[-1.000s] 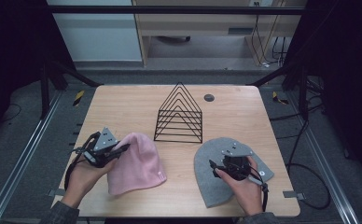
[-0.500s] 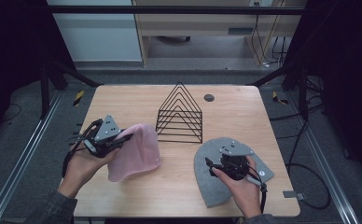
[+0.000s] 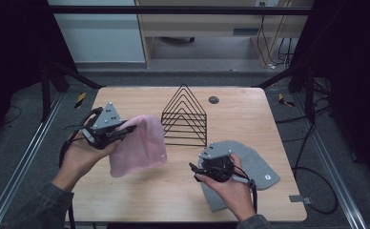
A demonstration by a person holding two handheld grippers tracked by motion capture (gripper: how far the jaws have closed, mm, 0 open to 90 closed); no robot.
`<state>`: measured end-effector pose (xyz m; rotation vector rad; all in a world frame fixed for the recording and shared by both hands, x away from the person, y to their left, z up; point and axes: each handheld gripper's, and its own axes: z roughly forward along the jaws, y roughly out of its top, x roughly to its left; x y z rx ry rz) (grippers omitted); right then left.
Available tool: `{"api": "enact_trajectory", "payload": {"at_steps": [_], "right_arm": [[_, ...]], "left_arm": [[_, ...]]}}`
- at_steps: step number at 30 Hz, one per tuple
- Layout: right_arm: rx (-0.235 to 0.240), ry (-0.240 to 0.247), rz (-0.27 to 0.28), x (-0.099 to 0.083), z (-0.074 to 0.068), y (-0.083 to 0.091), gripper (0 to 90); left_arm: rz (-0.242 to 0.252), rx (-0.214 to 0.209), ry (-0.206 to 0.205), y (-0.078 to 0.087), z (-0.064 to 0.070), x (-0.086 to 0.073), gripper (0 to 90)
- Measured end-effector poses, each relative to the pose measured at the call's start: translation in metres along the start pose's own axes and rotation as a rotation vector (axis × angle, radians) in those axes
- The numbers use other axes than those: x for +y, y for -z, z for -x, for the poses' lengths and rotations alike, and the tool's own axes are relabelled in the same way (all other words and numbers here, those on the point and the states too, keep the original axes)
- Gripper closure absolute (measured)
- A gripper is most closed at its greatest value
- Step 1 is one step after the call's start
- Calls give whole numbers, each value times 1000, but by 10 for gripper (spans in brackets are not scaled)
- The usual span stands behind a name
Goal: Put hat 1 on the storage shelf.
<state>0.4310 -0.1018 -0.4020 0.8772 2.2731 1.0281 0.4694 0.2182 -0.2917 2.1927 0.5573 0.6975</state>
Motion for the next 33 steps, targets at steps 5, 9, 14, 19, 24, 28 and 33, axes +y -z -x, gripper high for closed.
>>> {"api": "enact_trajectory", "payload": {"at_steps": [5, 9, 14, 19, 24, 28, 33], "right_arm": [[65, -20, 13, 10, -2, -2, 284], [114, -29, 25, 20, 1, -4, 261], [145, -8, 10, 32, 0, -10, 251], [170, 15, 39, 49, -2, -13, 324], [227, 8, 52, 61, -7, -25, 348], [239, 6, 50, 65, -8, -31, 322], [267, -1, 56, 81, -5, -36, 314]], "left_arm": [[27, 16, 12, 8, -11, 10, 805], [33, 25, 19, 14, -17, 15, 805], [56, 22, 36, 19, -23, 19, 805], [84, 20, 48, 21, -22, 20, 805], [93, 20, 53, 23, -22, 24, 804], [113, 16, 57, 26, -24, 30, 804], [128, 9, 52, 30, -27, 37, 804]]}}
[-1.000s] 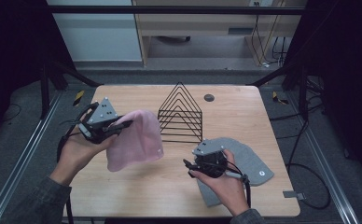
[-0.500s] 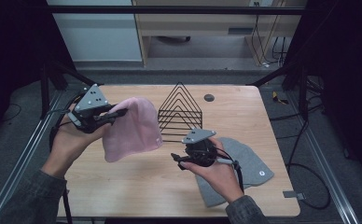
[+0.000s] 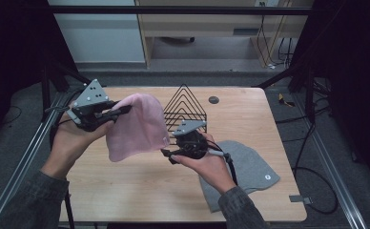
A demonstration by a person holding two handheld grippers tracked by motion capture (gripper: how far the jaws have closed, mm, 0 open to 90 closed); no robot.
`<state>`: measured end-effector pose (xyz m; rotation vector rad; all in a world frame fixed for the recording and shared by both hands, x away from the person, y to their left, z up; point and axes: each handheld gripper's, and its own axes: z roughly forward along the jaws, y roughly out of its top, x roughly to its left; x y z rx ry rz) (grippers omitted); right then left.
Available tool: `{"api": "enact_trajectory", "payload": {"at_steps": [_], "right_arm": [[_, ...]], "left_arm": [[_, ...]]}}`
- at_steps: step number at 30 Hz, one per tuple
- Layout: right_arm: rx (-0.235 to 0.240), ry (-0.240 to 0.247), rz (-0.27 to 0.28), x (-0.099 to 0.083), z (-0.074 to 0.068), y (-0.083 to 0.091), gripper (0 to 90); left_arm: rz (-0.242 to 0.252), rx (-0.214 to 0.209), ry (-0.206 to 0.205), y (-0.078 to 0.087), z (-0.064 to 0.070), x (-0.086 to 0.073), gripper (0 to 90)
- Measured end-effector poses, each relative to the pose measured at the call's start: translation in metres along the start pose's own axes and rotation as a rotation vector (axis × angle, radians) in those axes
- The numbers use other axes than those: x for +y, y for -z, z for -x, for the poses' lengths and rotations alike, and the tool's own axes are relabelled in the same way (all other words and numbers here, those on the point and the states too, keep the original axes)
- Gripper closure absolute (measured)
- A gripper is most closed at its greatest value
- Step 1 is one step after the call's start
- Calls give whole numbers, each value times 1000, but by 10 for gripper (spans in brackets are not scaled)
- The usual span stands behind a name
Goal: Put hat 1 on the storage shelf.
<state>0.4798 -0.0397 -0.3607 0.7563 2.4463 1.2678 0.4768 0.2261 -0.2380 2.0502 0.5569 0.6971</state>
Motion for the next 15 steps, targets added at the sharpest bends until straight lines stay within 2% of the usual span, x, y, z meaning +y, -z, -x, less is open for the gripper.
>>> {"api": "enact_trajectory", "payload": {"at_steps": [3, 5, 6, 7, 8, 9, 10, 11, 13, 15], "right_arm": [[-1, -4, 5, 11, 7, -3, 318], [3, 1, 4, 13, 8, -4, 327], [12, 9, 5, 17, 10, -5, 402], [12, 9, 5, 17, 10, -5, 402], [16, 15, 12, 18, 11, -5, 438], [3, 39, 14, 20, 12, -5, 544], [1, 43, 20, 21, 13, -4, 584], [1, 43, 20, 21, 13, -4, 584], [-1, 64, 18, 24, 15, -3, 677], [11, 65, 37, 28, 20, 2, 732]], "left_arm": [[18, -11, 9, 2, -1, 5, 804], [20, -13, 4, 3, -1, 8, 804], [21, -15, -2, 3, -1, 11, 804], [26, -18, 1, 3, -1, 12, 804], [26, -19, -5, 3, -2, 14, 803], [32, -16, -4, 3, -4, 16, 803], [32, -16, -4, 3, -4, 16, 803], [37, -13, -4, 2, -5, 17, 803], [42, -13, -3, 0, -11, 20, 803], [50, -12, 2, -2, -16, 24, 803]]}}
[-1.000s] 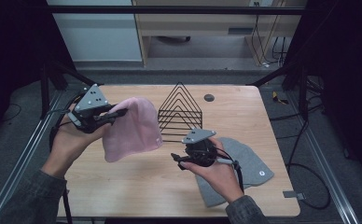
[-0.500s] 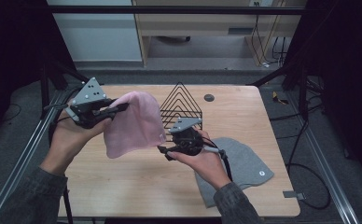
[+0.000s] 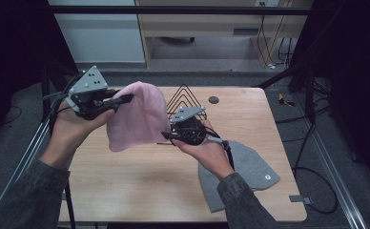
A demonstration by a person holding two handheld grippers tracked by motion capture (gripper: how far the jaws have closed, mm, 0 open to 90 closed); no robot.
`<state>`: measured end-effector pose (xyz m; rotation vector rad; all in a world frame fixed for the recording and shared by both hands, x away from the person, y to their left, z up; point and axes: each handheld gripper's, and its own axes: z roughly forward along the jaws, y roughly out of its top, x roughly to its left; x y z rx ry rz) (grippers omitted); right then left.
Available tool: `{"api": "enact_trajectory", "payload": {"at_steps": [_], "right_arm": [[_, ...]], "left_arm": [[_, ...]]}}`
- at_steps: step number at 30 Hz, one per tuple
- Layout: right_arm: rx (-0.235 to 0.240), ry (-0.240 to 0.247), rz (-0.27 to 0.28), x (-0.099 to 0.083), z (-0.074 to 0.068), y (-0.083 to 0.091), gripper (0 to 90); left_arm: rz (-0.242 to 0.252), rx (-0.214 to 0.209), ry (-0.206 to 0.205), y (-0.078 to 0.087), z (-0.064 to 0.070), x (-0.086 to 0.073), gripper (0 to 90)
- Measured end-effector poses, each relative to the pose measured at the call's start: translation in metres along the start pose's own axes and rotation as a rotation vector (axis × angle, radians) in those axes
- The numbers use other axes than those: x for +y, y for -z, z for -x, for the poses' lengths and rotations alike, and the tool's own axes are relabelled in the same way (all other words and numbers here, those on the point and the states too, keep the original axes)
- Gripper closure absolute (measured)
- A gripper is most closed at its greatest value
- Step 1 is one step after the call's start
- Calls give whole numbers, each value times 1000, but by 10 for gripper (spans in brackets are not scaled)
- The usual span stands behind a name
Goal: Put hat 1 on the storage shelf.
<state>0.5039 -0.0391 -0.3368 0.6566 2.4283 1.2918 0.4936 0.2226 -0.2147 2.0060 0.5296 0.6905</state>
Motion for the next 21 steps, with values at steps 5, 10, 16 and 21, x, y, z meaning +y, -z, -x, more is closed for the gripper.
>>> {"api": "enact_trajectory", "payload": {"at_steps": [5, 10, 16, 21], "right_arm": [[-10, 0, 28, 10, 17, 13, 764], [-35, -5, 25, 15, 36, 24, 773], [-73, -33, 26, 15, 59, 32, 777], [-110, -78, 54, 16, 79, 39, 777]], "left_arm": [[32, 9, -3, -5, -8, 12, 800], [47, -5, 18, -21, -16, 20, 800], [61, -20, 9, -45, -24, 34, 799], [86, -17, -13, -64, -32, 48, 798]]}}
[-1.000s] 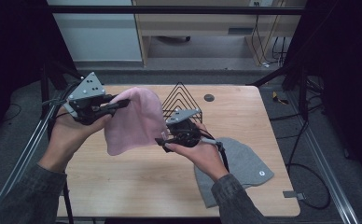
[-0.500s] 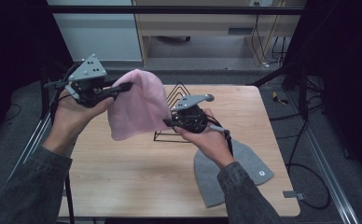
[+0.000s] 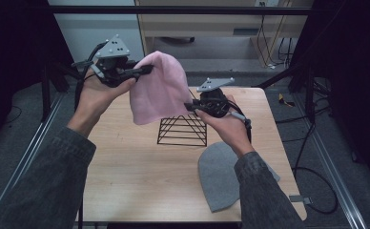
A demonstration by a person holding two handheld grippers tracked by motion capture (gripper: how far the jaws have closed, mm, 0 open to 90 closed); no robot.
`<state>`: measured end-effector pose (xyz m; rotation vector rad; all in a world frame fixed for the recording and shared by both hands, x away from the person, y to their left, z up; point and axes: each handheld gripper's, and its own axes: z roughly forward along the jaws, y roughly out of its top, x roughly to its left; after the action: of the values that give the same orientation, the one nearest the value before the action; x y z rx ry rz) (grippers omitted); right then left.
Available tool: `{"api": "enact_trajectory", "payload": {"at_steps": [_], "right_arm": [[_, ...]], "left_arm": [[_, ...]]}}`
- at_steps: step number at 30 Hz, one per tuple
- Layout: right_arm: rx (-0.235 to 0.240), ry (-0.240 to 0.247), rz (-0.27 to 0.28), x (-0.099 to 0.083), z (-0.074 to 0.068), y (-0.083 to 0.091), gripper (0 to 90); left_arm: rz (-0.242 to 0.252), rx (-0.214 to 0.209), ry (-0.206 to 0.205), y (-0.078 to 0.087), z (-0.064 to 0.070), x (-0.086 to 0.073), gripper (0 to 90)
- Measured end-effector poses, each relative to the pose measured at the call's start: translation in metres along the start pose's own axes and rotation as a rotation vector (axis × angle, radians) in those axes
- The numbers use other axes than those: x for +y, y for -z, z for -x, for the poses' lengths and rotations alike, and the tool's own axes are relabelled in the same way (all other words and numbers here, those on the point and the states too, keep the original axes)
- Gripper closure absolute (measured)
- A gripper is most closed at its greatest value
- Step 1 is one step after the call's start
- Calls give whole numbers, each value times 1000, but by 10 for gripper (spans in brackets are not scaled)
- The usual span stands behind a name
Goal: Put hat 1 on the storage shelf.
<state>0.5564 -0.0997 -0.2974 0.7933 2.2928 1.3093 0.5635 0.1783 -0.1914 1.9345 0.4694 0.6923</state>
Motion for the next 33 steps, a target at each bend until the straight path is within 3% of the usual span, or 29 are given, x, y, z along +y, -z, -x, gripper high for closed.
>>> {"api": "enact_trajectory", "payload": {"at_steps": [11, 19, 27, 33], "right_arm": [[-52, -64, -17, -8, 31, -6, 772], [-69, -65, -19, -11, 36, -8, 769], [-93, -61, -33, -24, 38, -8, 774], [-102, -44, -57, -32, 37, -10, 772]], "left_arm": [[-45, -20, 13, -38, -10, 2, 792], [-22, -39, 53, -54, -12, -2, 792], [-44, -40, 23, -68, -6, -4, 789], [-41, -51, 30, -79, -5, -11, 787]]}}
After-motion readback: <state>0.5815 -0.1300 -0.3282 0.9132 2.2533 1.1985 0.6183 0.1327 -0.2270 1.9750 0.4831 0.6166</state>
